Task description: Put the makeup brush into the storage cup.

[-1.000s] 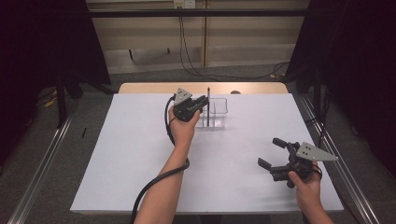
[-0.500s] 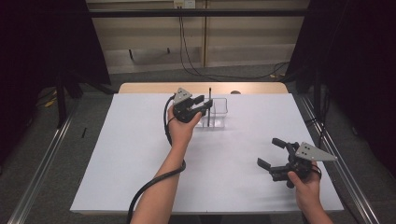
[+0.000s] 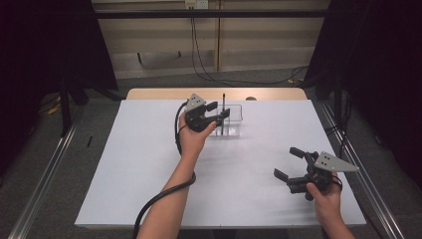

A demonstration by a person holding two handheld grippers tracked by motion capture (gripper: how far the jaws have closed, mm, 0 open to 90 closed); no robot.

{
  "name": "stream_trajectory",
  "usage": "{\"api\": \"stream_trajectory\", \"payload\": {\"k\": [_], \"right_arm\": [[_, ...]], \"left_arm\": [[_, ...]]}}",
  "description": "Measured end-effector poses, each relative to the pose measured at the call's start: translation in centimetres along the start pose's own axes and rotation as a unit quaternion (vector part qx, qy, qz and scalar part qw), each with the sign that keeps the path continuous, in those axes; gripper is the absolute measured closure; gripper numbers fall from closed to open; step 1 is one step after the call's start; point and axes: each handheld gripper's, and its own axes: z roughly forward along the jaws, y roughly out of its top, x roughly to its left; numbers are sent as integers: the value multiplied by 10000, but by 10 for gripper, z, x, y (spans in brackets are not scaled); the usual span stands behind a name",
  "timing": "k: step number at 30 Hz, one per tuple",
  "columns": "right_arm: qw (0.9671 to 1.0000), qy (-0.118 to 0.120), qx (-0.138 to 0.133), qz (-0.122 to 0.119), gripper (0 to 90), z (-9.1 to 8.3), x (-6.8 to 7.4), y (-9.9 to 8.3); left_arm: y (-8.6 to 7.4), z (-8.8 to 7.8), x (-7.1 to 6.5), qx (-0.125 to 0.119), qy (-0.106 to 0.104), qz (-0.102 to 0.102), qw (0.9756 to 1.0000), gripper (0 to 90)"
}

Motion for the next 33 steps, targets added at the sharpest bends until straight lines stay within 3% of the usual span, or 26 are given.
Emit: {"api": "stream_trajectory", "payload": {"k": [18, 32, 33], "right_arm": [[10000, 21, 10, -4, 6, 1, 1, 0], [10000, 0, 12, -9, 7, 0, 0, 0], [10000, 1, 18, -3, 6, -1, 0, 0]], "left_arm": [[1, 0, -3, 33, -264, -66, 9996, 147], [-1, 0, -1, -23, -182, -24, 9998, 39], [-2, -1, 1, -33, -245, -21, 9997, 19]]}}
